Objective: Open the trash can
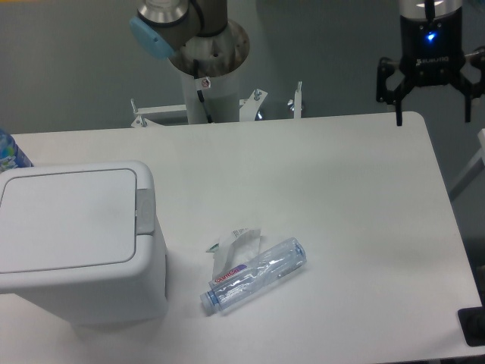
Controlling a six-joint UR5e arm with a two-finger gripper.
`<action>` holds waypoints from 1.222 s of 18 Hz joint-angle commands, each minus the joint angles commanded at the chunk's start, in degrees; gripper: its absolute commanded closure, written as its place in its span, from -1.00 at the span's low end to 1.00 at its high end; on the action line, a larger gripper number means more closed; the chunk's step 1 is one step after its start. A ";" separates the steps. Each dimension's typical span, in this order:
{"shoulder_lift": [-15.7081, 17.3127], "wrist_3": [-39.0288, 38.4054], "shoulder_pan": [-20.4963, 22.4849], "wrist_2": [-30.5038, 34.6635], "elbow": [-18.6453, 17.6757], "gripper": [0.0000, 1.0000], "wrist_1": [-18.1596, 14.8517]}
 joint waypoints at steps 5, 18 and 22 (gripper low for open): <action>-0.44 0.09 0.00 0.00 0.09 -1.00 1.15; -2.54 -11.50 -3.51 -0.09 1.84 -1.00 4.22; -4.04 -17.73 -7.20 -0.09 3.52 -1.00 4.13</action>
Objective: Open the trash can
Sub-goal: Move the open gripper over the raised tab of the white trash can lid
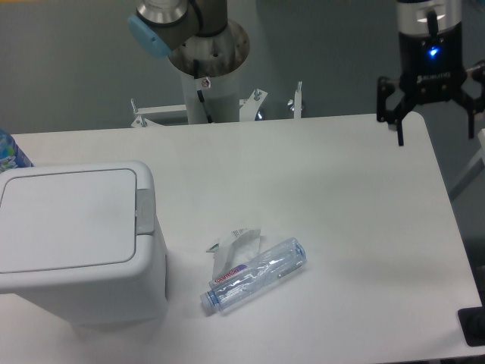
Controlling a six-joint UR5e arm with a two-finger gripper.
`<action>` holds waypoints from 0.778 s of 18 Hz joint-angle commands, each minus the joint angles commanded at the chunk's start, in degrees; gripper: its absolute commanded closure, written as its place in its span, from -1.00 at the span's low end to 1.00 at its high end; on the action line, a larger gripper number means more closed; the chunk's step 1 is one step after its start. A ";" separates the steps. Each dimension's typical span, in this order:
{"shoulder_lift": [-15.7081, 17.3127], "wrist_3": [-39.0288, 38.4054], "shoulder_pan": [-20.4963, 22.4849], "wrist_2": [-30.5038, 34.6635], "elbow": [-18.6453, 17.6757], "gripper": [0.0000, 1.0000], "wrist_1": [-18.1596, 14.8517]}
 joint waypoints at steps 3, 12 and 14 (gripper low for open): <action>-0.35 -4.67 -2.82 -0.35 0.09 -1.00 0.00; -0.70 -23.91 -11.08 -4.65 -0.97 -1.00 -0.61; -0.70 -28.21 -12.75 -6.50 -1.05 -1.00 -0.70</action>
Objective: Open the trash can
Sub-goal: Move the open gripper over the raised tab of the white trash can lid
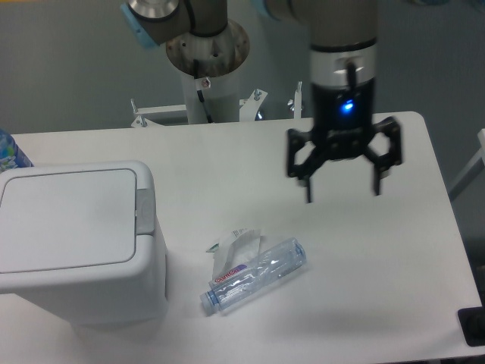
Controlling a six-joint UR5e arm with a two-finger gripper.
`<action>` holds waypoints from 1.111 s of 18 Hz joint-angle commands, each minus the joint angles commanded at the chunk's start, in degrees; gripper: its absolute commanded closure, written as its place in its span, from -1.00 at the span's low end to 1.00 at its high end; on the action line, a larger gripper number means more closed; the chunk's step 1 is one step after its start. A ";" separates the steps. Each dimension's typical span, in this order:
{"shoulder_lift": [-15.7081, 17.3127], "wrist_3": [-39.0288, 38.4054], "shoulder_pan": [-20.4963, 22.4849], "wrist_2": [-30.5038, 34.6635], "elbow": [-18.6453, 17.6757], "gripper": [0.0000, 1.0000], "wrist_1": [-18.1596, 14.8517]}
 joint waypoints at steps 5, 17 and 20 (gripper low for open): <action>0.52 -10.02 -1.85 -2.82 -0.88 -1.00 0.00; 1.58 -12.06 -7.04 -2.65 -4.12 -1.00 0.00; 2.63 -12.06 -7.22 -2.73 -5.71 -1.00 0.00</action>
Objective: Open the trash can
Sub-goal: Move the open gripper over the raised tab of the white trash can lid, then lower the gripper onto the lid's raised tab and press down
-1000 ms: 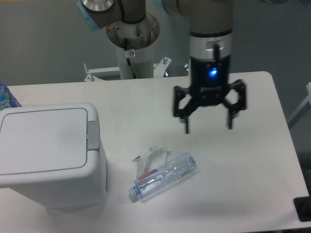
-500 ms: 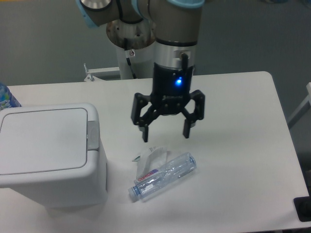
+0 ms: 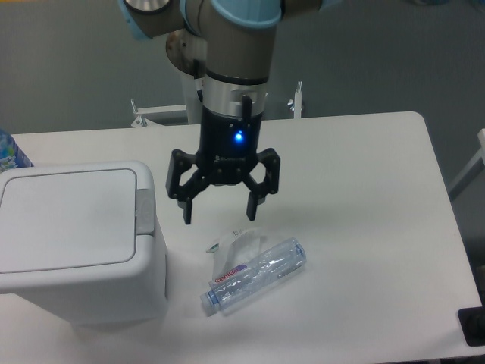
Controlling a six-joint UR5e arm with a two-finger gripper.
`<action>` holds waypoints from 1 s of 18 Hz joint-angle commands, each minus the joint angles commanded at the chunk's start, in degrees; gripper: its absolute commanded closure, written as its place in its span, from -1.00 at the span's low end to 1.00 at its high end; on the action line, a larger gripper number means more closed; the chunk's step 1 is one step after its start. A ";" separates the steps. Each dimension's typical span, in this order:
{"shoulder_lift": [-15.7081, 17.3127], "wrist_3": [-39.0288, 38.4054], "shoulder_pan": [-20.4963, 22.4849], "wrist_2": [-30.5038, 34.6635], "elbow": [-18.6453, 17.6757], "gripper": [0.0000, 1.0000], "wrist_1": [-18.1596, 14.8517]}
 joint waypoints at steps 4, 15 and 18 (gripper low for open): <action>0.62 0.00 -1.14 0.09 -0.70 -1.00 0.00; -0.08 -0.26 -2.46 0.61 -0.97 -1.00 0.09; 0.00 -0.26 -2.81 0.62 -1.06 -1.00 0.00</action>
